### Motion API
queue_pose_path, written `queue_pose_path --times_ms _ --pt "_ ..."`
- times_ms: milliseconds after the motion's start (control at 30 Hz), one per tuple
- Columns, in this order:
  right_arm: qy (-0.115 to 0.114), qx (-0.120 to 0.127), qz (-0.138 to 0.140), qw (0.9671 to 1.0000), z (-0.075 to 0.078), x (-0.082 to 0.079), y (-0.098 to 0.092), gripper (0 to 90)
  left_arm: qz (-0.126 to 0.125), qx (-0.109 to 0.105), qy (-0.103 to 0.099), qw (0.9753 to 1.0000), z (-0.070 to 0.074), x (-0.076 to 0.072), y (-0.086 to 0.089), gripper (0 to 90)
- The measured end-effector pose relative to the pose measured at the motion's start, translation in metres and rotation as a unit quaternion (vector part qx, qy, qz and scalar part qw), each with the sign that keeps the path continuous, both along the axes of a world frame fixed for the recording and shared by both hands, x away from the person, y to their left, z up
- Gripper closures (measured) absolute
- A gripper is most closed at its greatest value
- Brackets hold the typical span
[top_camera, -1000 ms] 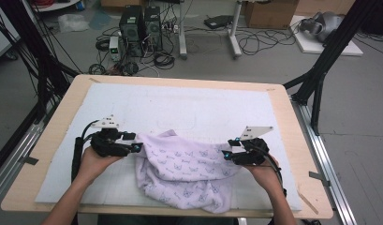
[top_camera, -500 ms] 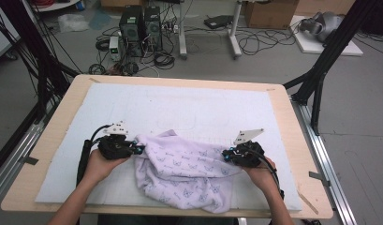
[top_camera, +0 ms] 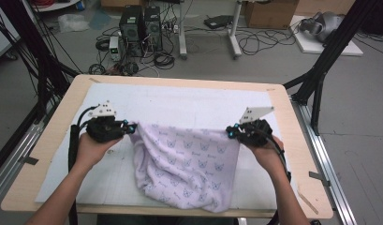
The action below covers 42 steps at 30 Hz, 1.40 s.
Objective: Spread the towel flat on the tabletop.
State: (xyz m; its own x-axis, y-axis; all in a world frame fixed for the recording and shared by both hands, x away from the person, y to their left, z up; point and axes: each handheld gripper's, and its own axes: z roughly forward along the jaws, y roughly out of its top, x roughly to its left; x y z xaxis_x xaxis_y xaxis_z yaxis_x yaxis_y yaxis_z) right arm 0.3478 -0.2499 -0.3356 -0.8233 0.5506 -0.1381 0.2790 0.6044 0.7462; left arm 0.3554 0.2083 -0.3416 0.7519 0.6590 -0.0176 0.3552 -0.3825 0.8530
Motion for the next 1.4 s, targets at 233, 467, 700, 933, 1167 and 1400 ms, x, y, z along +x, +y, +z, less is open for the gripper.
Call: queue_pose_path --times_ms 233,467,700,933,1167,1400 --pt "-0.080 0.017 -0.076 0.9937 0.062 0.070 0.003 75.8 0.102 0.013 -0.074 0.9919 0.054 0.074 -0.010 74.3" --pt "-0.002 0.048 -0.116 0.9921 0.010 0.094 -0.002 56.9 0.101 0.006 -0.005 0.9949 0.008 0.082 -0.001 46.4" --pt "0.036 0.056 -0.070 0.9953 -0.031 0.055 0.000 52.2 0.058 -0.003 0.010 0.9982 -0.031 0.047 0.003 46.5" --pt "0.036 0.074 -0.019 0.9965 -0.038 0.006 0.004 49.6 0.013 -0.016 0.010 0.9997 -0.045 0.005 0.000 46.0" --pt "0.040 0.092 0.023 0.9947 -0.053 -0.040 0.012 49.6 -0.018 -0.028 0.017 0.9993 -0.054 -0.029 -0.001 44.8" --pt "0.057 0.108 0.050 0.9912 -0.074 -0.066 0.020 49.6 -0.050 -0.024 0.017 0.9983 -0.061 -0.057 -0.009 43.8"
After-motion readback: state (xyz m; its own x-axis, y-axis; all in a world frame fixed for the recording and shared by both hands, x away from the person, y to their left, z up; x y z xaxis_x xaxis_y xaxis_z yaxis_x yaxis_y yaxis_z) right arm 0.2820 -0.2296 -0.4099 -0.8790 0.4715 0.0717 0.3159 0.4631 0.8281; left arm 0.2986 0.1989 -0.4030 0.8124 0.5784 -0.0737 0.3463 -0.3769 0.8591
